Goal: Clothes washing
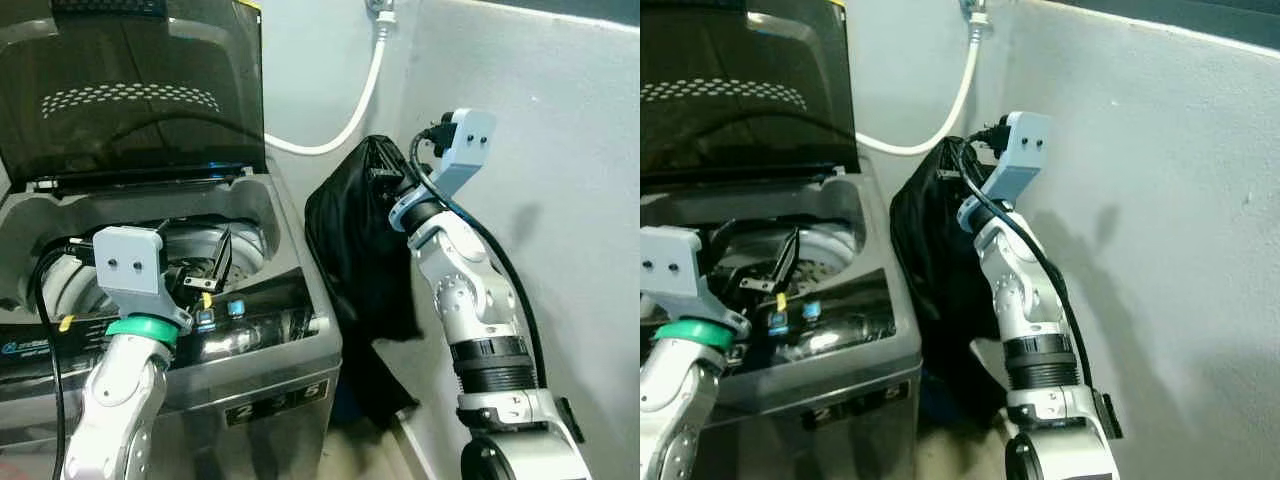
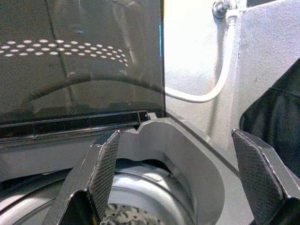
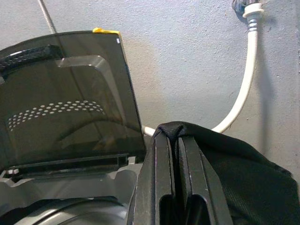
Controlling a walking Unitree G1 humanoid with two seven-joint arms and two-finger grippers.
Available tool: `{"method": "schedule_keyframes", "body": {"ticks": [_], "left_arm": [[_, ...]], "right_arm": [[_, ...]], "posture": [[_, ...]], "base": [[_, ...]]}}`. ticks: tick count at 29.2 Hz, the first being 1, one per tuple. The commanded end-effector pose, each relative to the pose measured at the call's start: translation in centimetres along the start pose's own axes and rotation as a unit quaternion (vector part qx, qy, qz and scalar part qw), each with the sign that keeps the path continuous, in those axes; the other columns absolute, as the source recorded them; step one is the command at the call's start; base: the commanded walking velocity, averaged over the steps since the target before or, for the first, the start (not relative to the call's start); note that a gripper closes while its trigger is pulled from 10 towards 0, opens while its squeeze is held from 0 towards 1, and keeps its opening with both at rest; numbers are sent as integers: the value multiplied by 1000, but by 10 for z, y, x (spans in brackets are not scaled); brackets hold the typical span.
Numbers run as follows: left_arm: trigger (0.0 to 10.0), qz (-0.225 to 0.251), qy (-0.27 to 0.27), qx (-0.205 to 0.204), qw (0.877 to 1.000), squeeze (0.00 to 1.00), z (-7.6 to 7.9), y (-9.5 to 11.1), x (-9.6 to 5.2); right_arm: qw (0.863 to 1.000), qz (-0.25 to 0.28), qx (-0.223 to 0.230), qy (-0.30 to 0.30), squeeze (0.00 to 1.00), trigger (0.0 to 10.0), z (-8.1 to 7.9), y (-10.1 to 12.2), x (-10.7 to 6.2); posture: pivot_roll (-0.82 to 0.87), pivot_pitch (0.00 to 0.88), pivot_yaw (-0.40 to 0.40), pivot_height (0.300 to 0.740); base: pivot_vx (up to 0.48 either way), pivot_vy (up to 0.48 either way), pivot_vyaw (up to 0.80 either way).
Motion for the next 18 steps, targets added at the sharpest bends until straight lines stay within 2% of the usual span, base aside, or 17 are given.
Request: {"method": "schedule_keyframes", "body": {"ticks": [1, 14, 18], "left_arm": [[10000, 2, 7, -2, 1000, 0, -3, 0, -3], [10000, -1, 11, -14, 1000, 0, -1, -2, -8], [10000, 1, 6, -16, 1000, 0, 2, -1, -8]], "right_arm": [[999, 27, 3, 31, 0, 10000, -16, 14, 4], [999, 17, 1, 47, 0, 10000, -21, 10, 2], [999, 16, 0, 49, 0, 10000, -21, 10, 1]], "posture": [[102, 17, -15, 740], [101, 8, -16, 740], [100, 6, -14, 740]], "base": [[356, 0, 0], [27, 0, 0], [0, 340, 0]]}}
Point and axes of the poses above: a point about 5 cm out from each wrist's last joint towards the gripper, its own x axis pointing out of the wrist towards the gripper, its own y axis along the axis of the wrist's last joint, z = x × y, the point moved 5 cm from there along x, pointing out of the wrist towards the gripper, and after that the axes turned 12 degrees about x, right-handed, at the moved point
